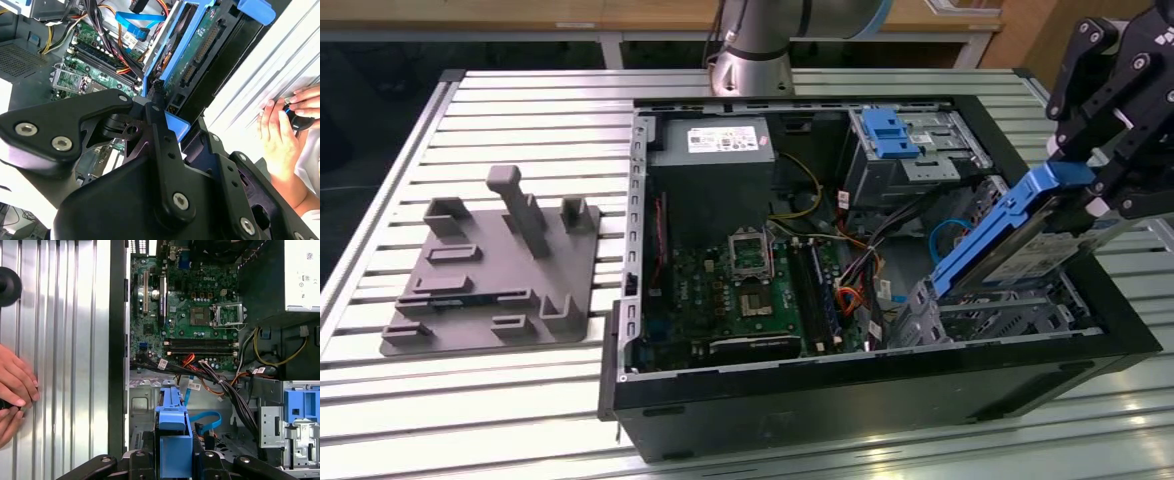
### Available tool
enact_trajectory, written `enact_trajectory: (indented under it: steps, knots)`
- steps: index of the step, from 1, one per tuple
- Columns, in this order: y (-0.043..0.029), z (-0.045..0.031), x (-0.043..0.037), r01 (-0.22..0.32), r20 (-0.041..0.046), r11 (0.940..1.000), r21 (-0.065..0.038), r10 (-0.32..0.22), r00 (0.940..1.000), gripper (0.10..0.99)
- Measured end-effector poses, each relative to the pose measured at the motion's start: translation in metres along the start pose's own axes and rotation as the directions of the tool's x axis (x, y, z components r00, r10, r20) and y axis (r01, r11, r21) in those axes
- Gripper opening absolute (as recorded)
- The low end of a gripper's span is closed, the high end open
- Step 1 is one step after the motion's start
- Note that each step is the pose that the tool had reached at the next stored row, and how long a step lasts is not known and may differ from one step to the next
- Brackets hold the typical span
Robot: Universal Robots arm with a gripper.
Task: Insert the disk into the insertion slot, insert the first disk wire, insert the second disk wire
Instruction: 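Insert the disk into the insertion slot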
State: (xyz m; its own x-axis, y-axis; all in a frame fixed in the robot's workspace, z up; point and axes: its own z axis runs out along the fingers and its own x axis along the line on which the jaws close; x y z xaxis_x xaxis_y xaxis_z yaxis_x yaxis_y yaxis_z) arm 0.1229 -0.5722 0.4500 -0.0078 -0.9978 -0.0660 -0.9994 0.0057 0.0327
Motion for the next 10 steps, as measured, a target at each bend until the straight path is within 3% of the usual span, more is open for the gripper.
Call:
enact_trajectory:
  steps: [10]
  knots:
    - [-0.0002,0.0051,0.0003,0.000,0.0001,1.0000,0.000,0.000,1.0000,0.365]
